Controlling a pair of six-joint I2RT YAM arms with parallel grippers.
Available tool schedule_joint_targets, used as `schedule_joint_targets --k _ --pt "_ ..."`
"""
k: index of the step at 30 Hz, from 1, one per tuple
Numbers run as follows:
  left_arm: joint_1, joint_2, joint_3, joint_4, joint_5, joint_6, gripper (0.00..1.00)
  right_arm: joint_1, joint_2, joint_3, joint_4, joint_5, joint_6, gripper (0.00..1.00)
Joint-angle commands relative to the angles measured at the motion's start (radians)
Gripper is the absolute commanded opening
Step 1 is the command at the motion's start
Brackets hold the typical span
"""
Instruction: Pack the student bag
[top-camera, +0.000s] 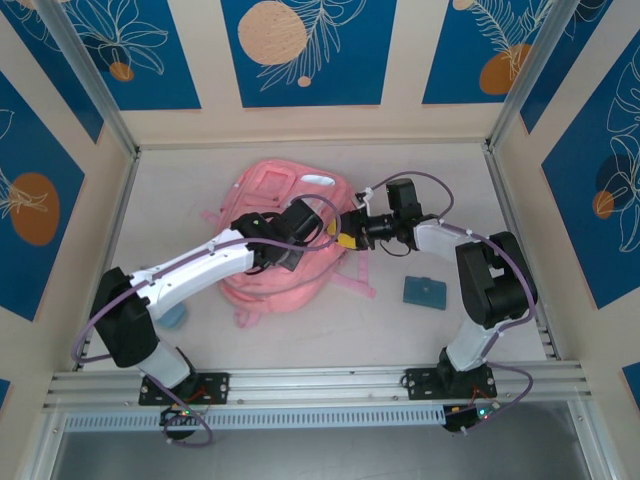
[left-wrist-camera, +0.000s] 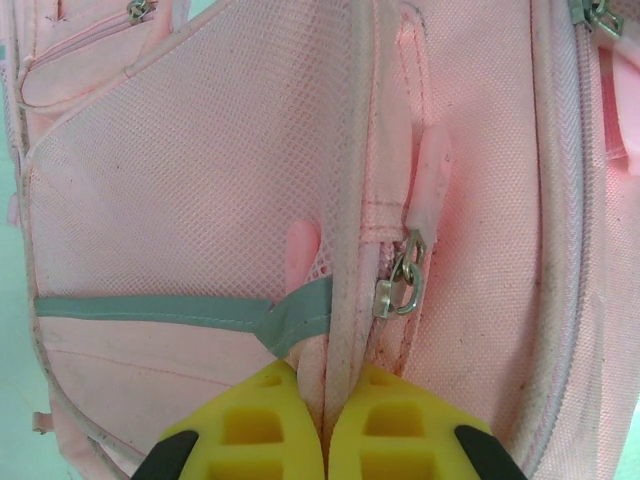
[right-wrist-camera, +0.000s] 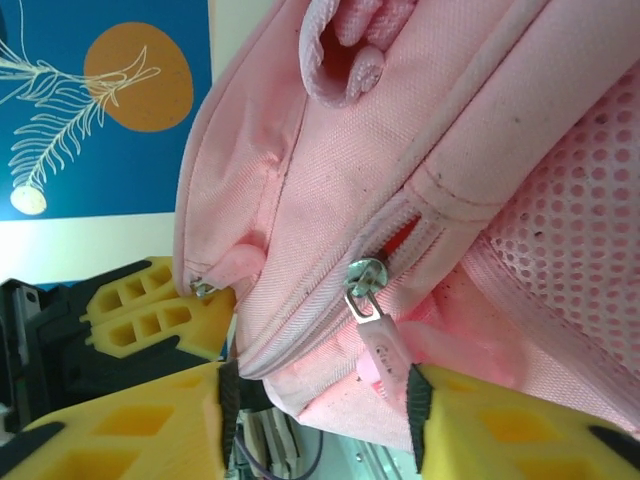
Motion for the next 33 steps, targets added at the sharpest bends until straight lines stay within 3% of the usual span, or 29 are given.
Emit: schedule_joint_targets --k 1,6,11,16,21,27,33 --pt "-0.003 -0.019 0.046 0.039 -0.006 -0.021 0.00 0.001 0.002 0.017 -0.080 0.004 -0.047 0.42" --pt "-0.003 -0.018 0.048 0.042 0.015 -0.019 0.00 0.010 0.024 0.039 -0.116 0.016 -0.075 0.37" --pt "-0.003 -0.018 0.048 0.046 0.021 -0.014 0.00 0.026 0.007 0.079 -0.251 0.153 -0.194 0.39" --pt "-0.002 -0.018 0.048 0.051 0.022 -0.009 0.00 0.034 -0.005 0.078 -0.244 0.245 -0.218 0.59" --pt "-0.003 -0.012 0.053 0.059 0.038 -0.006 0.00 0.041 0.047 0.073 -0.137 0.194 -0.169 0.72" --pt "-0.002 -0.009 0.054 0.057 0.038 -0.009 0.00 0.050 0.071 0.072 -0.014 0.095 -0.137 0.68" --pt "-0.003 -0.007 0.048 0.052 0.027 -0.011 0.00 0.052 0.043 0.038 0.009 0.065 -0.146 0.54"
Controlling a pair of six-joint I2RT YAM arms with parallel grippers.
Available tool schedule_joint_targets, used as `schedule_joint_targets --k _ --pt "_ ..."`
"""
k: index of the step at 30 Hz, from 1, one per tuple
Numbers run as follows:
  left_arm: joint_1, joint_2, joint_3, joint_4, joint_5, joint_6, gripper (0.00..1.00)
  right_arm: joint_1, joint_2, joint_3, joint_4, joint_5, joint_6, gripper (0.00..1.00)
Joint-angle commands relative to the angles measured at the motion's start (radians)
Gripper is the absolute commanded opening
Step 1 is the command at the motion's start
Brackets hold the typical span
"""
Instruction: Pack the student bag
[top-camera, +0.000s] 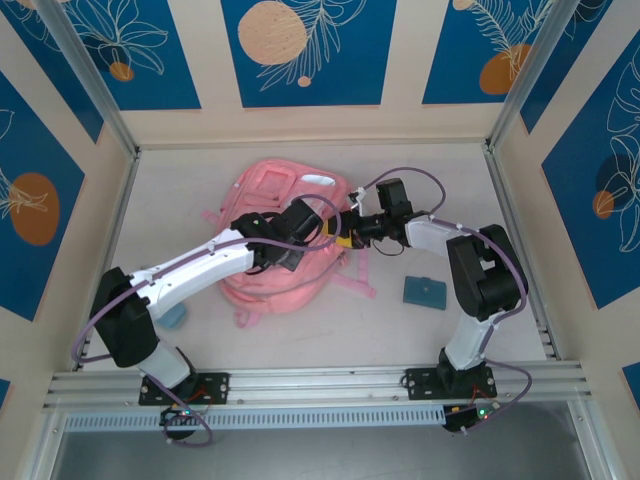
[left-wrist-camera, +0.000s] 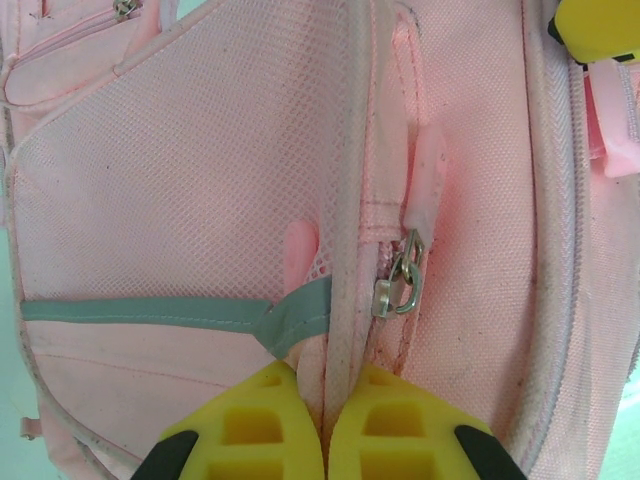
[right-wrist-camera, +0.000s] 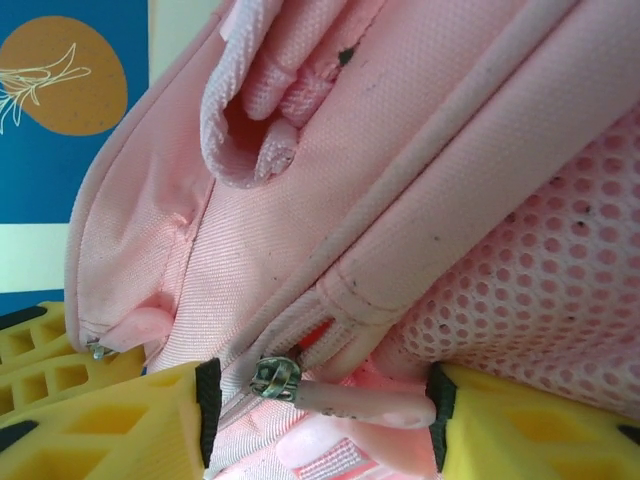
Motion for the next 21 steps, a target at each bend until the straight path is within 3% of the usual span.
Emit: schedule_joint_targets --k 1,9,21 --pt "-0.003 -0.007 0.048 0.049 0.007 -0.014 0.00 0.011 -0.033 -0.027 0.038 -0.055 -0.015 0.53" --pt "-0.003 -0.005 0.043 0.051 0.006 -0.008 0.00 0.011 -0.088 -0.060 -0.029 -0.011 -0.085 0.42" --pt "-0.004 -0.002 0.040 0.057 0.024 -0.009 0.00 0.020 -0.089 -0.029 -0.063 0.043 -0.148 0.38"
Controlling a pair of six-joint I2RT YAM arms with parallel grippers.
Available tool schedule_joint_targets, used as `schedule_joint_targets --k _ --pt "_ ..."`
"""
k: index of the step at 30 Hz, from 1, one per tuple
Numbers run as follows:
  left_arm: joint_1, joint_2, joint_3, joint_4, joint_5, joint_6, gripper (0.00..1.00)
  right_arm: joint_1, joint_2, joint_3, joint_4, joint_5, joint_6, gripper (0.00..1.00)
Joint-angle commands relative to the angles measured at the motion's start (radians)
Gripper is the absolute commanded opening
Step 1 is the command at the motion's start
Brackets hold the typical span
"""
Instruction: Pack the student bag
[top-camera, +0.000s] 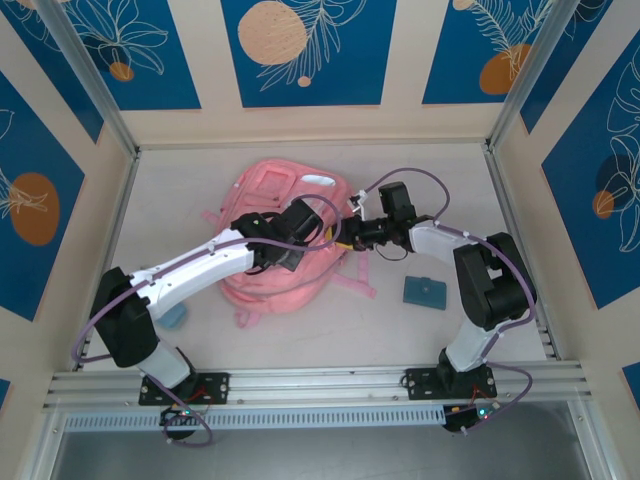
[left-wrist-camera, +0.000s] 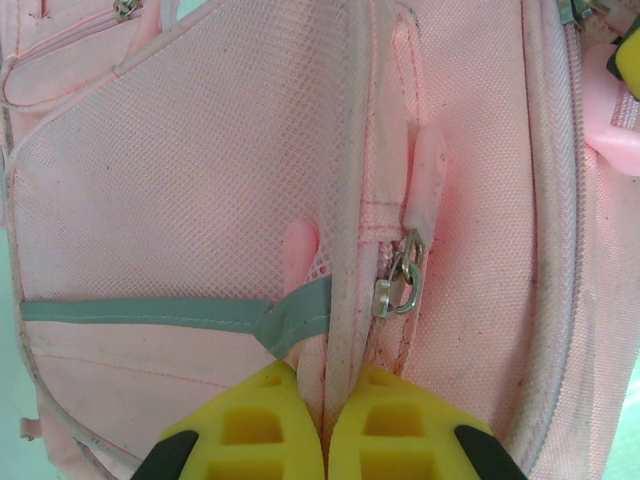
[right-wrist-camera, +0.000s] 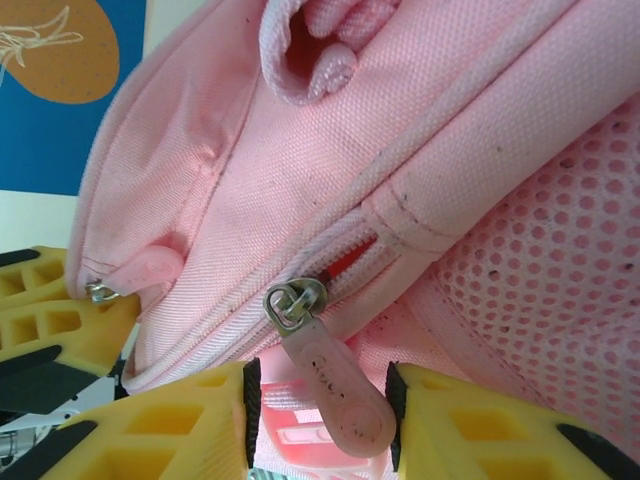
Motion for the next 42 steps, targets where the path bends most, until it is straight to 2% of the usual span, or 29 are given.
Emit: schedule_joint_targets --k 1,6,12,19,22,27,38,42 --pt "-0.003 -0.003 0.040 0.057 0.025 -0.009 0.00 0.013 -0.011 0.029 -0.032 0.014 -0.048 0.37" --pt "-0.003 -0.005 0.040 0.058 0.030 -0.005 0.00 0.014 0.001 0.052 -0.062 0.047 -0.072 0.29" --pt "-0.003 -0.009 0.032 0.059 0.035 0.010 0.00 0.017 0.000 0.062 -0.095 0.093 -0.117 0.31" --pt "-0.004 -0.020 0.022 0.060 0.033 0.011 0.00 0.026 0.011 0.082 -0.108 0.085 -0.150 0.33" --pt "-0.003 -0.019 0.018 0.062 0.038 0.013 0.00 0.027 0.010 0.087 -0.114 0.103 -0.152 0.28" --pt "-0.003 -0.022 0.008 0.066 0.043 0.024 0.00 0.027 -0.003 0.098 -0.144 0.147 -0.177 0.25" --pt "-0.003 -0.012 0.012 0.079 0.044 0.012 0.00 0.061 -0.078 0.098 -0.243 0.212 -0.219 0.05" --pt "-0.003 0.002 0.021 0.092 0.038 -0.014 0.00 0.098 -0.136 0.074 -0.283 0.245 -0.225 0.01"
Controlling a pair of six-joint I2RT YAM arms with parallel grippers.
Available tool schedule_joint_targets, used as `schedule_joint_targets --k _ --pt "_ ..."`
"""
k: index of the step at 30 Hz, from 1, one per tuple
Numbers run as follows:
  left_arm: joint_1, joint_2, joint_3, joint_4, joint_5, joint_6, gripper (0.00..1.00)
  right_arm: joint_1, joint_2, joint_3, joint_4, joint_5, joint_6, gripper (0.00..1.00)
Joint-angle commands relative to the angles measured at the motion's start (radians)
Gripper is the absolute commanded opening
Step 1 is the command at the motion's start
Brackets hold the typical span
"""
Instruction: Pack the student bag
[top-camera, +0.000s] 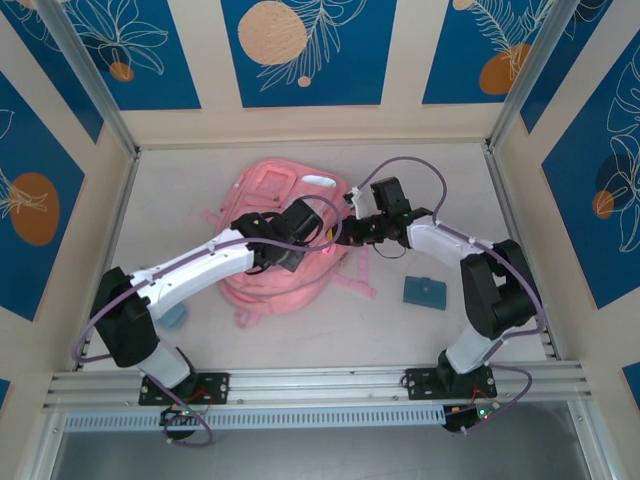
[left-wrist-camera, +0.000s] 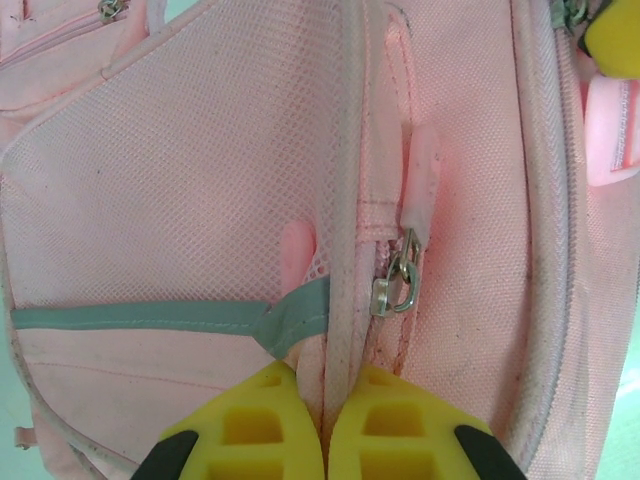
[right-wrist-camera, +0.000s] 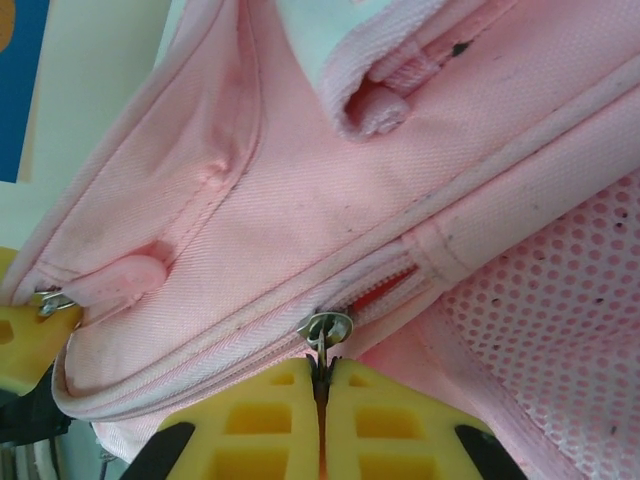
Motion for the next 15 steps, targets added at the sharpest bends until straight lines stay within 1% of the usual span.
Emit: schedule_joint_targets --k 1,8,12,13,15 --pt "-0.003 0.007 0.028 0.096 0.022 -0.036 0.00 0.048 -0.077 -0.017 -0.073 0.011 -0.028 0.00" --pt "-0.001 0.035 0.059 0.151 0.061 -0.106 0.00 0.184 -0.153 -0.128 -0.026 0.044 0.067 0.00" --pt "0.000 0.053 0.086 0.147 0.088 -0.137 0.00 0.222 -0.193 -0.186 0.010 0.082 0.126 0.00" --pt "0.002 0.053 0.091 0.140 0.094 -0.144 0.03 0.220 -0.211 -0.199 0.017 0.097 0.139 0.00" --pt "0.005 0.041 0.094 0.132 0.099 -0.150 0.16 0.209 -0.253 -0.210 0.006 0.151 0.150 0.00"
